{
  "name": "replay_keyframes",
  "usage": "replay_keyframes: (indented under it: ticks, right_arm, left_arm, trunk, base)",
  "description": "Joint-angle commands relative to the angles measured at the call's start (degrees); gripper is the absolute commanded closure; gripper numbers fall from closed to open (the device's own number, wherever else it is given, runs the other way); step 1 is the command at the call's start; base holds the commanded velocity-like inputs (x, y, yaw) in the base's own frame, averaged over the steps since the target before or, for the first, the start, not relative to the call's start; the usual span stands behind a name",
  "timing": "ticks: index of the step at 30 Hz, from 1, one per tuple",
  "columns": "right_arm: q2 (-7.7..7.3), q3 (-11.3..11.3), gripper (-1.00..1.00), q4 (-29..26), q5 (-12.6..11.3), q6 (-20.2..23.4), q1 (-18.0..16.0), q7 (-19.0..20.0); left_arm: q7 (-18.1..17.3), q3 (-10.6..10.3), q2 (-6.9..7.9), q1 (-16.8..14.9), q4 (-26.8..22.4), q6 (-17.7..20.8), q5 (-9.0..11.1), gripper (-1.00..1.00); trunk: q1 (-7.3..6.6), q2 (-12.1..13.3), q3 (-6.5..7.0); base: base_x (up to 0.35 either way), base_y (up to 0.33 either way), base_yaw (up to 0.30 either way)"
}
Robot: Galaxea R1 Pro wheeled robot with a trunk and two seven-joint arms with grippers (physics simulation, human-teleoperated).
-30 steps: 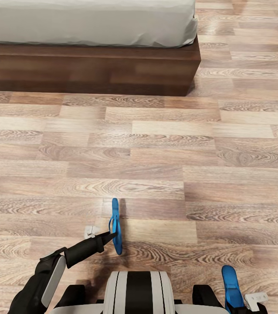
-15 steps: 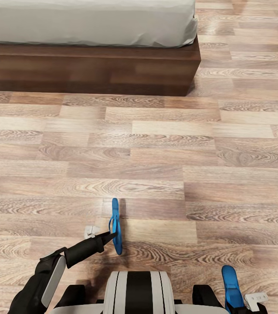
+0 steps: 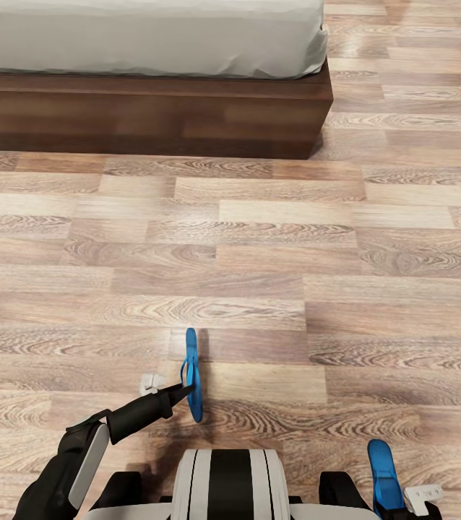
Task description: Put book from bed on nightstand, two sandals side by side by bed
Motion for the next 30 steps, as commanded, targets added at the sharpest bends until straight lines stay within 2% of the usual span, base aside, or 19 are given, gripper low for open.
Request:
replay_keyframes:
  ticks: [1,30]
  right_arm:
    - [0.02,-0.5,-1.00,0.0,0.4,-0.2,0.0,0.4]
    - [-0.06,-0.5,-1.00,-0.4,0.5,-0.2,0.0,0.6]
  left_arm:
    - [-0.1,0.0,0.00,0.0,0.0,0.4,0.4,1.00]
    - [-0.1,-0.1,-0.08,0.0,0.0,0.4,0.4,1.00]
  trunk:
    - [-0.01,0.0,-0.02]
    - [-0.01,0.0,-0.02]
  base:
    - [0.000,0.000,0.000]
    - [0.000,0.000,0.000]
